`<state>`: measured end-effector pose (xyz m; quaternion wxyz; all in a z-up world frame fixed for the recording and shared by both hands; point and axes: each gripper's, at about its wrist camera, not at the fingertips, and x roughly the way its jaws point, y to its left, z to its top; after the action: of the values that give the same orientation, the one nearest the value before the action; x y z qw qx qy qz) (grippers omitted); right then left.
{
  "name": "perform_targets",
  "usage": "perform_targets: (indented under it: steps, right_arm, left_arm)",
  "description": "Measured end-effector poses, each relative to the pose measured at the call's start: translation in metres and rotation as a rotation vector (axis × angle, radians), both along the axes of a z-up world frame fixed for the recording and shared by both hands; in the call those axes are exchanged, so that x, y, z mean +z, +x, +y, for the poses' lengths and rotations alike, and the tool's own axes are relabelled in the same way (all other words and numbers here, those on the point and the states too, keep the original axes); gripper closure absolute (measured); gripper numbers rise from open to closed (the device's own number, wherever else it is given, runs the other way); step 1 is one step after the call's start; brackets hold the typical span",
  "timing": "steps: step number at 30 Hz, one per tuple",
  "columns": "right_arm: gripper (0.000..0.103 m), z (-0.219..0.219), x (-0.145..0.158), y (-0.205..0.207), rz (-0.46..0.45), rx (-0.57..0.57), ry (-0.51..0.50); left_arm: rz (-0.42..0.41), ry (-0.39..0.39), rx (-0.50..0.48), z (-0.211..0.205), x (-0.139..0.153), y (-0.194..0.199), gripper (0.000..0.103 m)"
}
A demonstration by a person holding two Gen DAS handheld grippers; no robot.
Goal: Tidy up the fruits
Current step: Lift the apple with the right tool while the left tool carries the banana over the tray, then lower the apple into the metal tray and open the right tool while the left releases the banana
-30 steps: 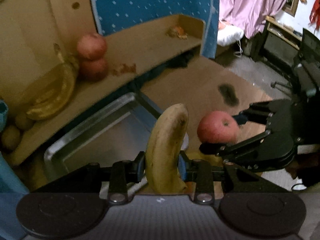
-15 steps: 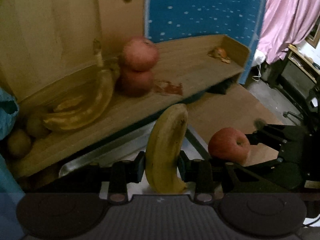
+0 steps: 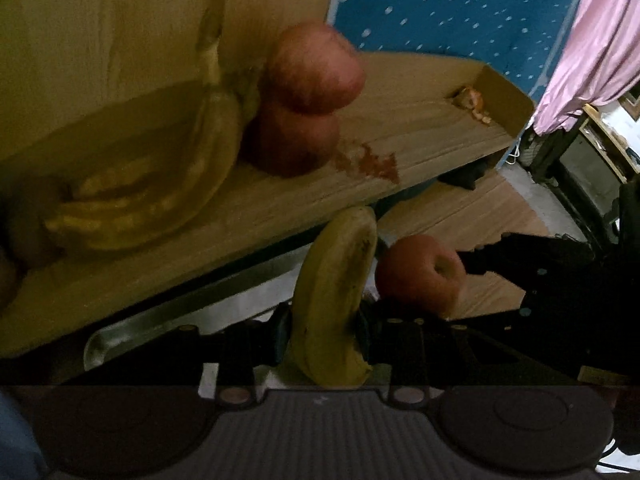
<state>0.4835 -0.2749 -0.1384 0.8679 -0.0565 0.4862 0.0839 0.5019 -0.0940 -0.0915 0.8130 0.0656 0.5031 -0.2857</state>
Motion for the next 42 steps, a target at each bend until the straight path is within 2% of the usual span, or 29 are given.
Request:
perform_targets:
  steps: [10, 24, 30, 42]
  right_arm:
    - [0.038, 0.011, -0.013, 0.023, 0.023, 0.048, -0.022]
    - [0.038, 0.035, -0.021, 0.033, 0.049, 0.122, -0.029]
    - [0.038, 0.041, -0.029, 0.038, 0.057, 0.141, -0.034]
    - [0.037, 0.049, -0.029, 0.040, 0.028, 0.129, -0.040]
  left_arm:
    - [0.076, -0.045, 0.108, 0.015, -0.021, 0.017, 0.066]
    - [0.154, -0.121, 0.308, 0.046, -0.036, 0.011, 0.064]
    - [0.178, -0.111, 0.363, 0.059, -0.047, 0.018, 0.060]
    - [0.155, -0.064, 0.369, 0.058, -0.058, 0.022, 0.057]
